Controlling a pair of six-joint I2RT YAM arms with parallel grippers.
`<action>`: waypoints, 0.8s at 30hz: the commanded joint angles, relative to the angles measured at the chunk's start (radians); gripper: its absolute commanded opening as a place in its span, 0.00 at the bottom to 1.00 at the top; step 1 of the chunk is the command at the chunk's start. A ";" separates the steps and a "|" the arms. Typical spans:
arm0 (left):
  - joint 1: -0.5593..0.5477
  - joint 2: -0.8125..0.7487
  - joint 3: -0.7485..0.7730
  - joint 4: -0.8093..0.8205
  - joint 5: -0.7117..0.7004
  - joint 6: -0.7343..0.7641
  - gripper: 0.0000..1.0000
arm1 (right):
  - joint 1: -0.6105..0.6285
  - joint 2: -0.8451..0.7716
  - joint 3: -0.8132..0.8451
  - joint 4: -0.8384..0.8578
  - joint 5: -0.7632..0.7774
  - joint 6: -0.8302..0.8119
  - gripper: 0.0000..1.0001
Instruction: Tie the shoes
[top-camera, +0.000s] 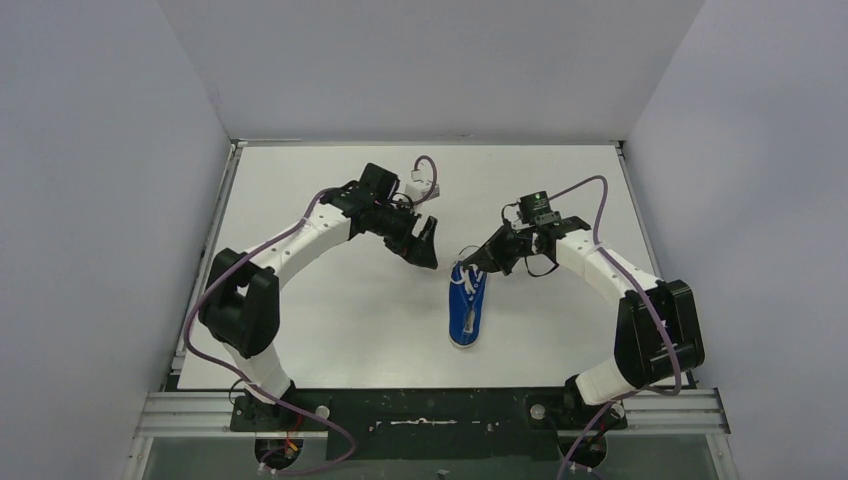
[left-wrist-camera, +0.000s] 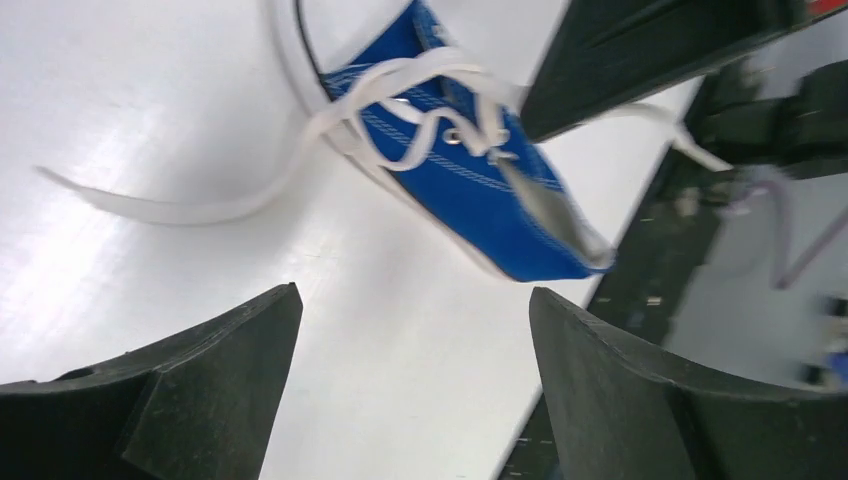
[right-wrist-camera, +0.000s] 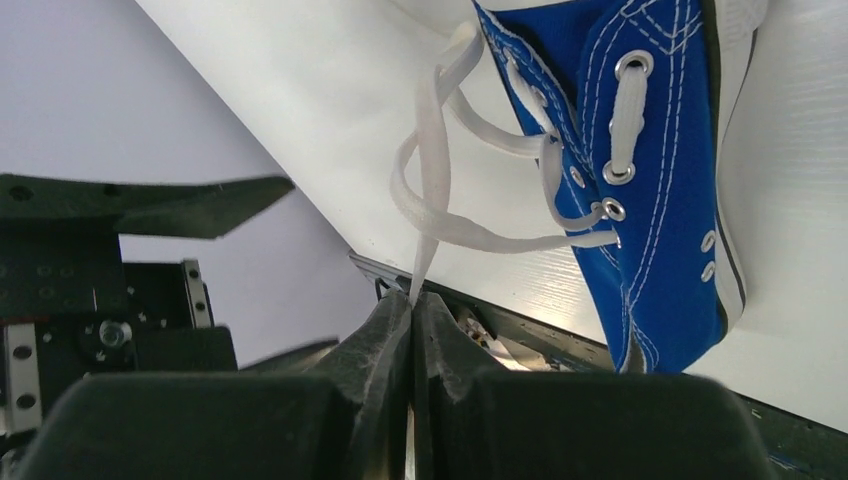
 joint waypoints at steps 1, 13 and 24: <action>-0.012 0.010 -0.025 0.076 -0.164 0.388 0.80 | -0.007 -0.056 0.058 -0.067 -0.051 -0.072 0.00; -0.136 0.217 0.047 0.222 -0.348 0.527 0.74 | -0.020 -0.086 0.076 -0.123 -0.074 -0.116 0.00; -0.168 0.275 -0.062 0.374 -0.561 0.428 0.41 | -0.023 -0.129 0.072 -0.151 -0.077 -0.121 0.00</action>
